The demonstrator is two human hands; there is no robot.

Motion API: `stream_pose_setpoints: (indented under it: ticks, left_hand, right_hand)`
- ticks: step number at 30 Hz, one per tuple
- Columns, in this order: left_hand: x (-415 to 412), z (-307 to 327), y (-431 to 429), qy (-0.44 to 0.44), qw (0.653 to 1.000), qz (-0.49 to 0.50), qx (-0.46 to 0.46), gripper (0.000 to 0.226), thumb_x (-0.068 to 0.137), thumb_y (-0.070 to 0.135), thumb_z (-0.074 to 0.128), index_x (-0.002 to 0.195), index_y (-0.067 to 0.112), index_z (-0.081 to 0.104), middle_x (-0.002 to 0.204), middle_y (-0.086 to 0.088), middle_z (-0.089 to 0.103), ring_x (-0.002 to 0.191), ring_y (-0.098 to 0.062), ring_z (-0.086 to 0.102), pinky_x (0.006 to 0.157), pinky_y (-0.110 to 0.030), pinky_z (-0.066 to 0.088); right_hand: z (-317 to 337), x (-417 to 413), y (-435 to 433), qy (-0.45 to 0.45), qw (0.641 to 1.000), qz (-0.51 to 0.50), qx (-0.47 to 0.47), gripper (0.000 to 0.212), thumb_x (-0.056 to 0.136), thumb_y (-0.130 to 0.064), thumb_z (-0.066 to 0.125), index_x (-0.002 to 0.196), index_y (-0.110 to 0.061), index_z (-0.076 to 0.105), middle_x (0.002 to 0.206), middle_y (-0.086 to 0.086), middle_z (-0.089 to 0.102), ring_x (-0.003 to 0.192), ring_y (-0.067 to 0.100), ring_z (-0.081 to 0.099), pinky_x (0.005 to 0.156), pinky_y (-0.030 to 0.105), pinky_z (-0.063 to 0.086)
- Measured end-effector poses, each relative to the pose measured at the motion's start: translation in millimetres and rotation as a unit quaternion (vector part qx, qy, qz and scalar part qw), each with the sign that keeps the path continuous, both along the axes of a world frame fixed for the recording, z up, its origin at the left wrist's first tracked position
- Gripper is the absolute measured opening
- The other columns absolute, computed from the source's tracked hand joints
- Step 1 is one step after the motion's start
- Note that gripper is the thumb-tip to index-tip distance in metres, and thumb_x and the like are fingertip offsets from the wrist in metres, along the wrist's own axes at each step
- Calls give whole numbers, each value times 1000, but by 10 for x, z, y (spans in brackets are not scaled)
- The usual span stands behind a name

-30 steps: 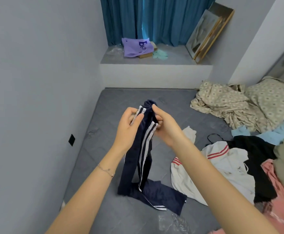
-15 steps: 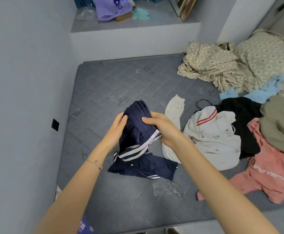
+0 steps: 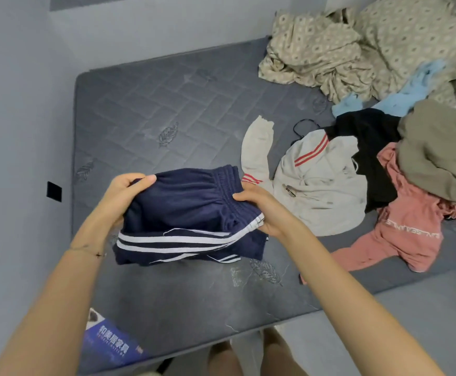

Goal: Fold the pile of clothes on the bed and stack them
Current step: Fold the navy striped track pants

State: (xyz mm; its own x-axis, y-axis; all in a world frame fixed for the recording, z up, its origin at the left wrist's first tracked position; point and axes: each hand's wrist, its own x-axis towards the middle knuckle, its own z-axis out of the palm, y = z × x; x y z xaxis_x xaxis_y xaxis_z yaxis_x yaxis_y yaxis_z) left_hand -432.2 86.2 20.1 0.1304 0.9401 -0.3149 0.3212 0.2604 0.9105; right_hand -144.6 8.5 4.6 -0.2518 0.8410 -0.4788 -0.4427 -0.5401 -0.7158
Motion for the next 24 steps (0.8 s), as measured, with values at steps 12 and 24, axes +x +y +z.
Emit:
stream_pose_setpoints:
  ticks: [12, 24]
  left_hand:
    - [1491, -2058, -105, 238, 967, -84, 40, 23, 90, 33, 67, 92, 10, 71, 86, -3, 66, 87, -21, 60, 76, -27, 42]
    - [2221, -3604, -615, 427, 867, -249, 64, 56, 98, 35, 53, 149, 23, 35, 145, -2, 42, 139, -22, 32, 117, -53, 5]
  right_hand:
    - [-1790, 724, 10, -479, 871, -108, -11, 29, 95, -37, 59, 77, -19, 44, 70, -11, 49, 64, 3, 46, 57, 18, 35]
    - [-3094, 1994, 192, -668, 744, -17, 19, 34, 100, -41, 48, 110, -9, 54, 89, 4, 62, 76, 24, 52, 63, 31, 29]
